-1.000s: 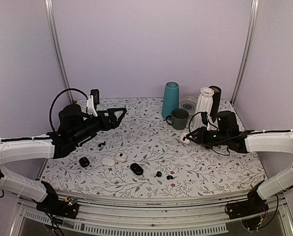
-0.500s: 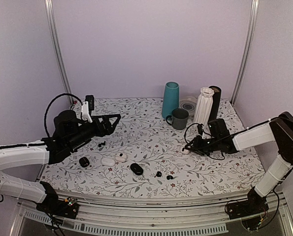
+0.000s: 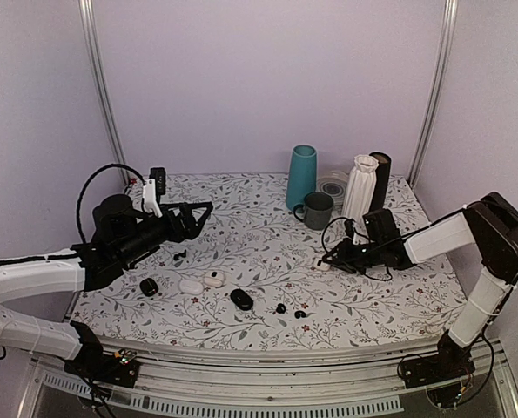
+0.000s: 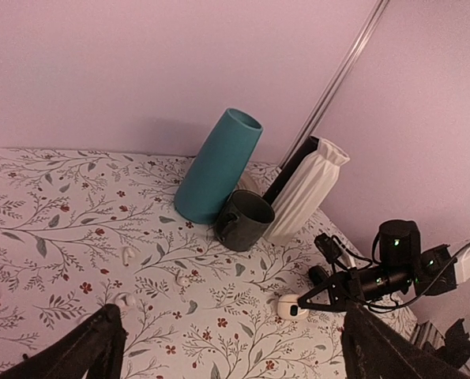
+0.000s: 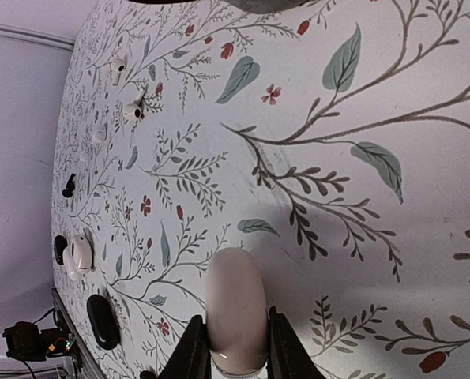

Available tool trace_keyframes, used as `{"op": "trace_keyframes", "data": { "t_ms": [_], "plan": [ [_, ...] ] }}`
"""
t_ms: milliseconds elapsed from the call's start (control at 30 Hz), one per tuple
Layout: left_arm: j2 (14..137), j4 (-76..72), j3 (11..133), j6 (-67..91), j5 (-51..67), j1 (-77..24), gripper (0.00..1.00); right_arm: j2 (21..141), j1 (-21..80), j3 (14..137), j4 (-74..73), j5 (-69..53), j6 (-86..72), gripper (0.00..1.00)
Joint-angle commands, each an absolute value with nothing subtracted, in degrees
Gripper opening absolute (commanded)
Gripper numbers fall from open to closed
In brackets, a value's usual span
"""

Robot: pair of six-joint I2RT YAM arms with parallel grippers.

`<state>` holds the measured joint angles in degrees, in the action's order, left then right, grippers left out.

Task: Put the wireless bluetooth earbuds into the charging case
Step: Place the charging case with the earbuds at the center of the board.

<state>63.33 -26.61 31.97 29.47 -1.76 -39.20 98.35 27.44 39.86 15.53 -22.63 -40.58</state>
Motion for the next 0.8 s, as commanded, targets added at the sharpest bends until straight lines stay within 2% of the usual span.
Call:
{"op": "trace_keyframes", "data": {
  "t_ms": [0, 600, 767],
  "plan": [
    [62.67, -26.28, 32.17, 28.46, -0.64, -38.41, 0.96, 99.11, 26.64, 40.68, 16.39, -22.95, -41.3, 0.04],
    [63.97, -25.8, 33.87, 28.9, 2.12, -38.35, 0.96, 95.53, 23.0, 42.03, 7.62, -15.48, -37.03, 0.12],
    [64.16, -25.84, 34.04, 28.79, 2.7, -38.41, 0.96, 94.26, 22.77, 42.84, 4.23, -12.65, -35.19, 0.33]
  ]
}}
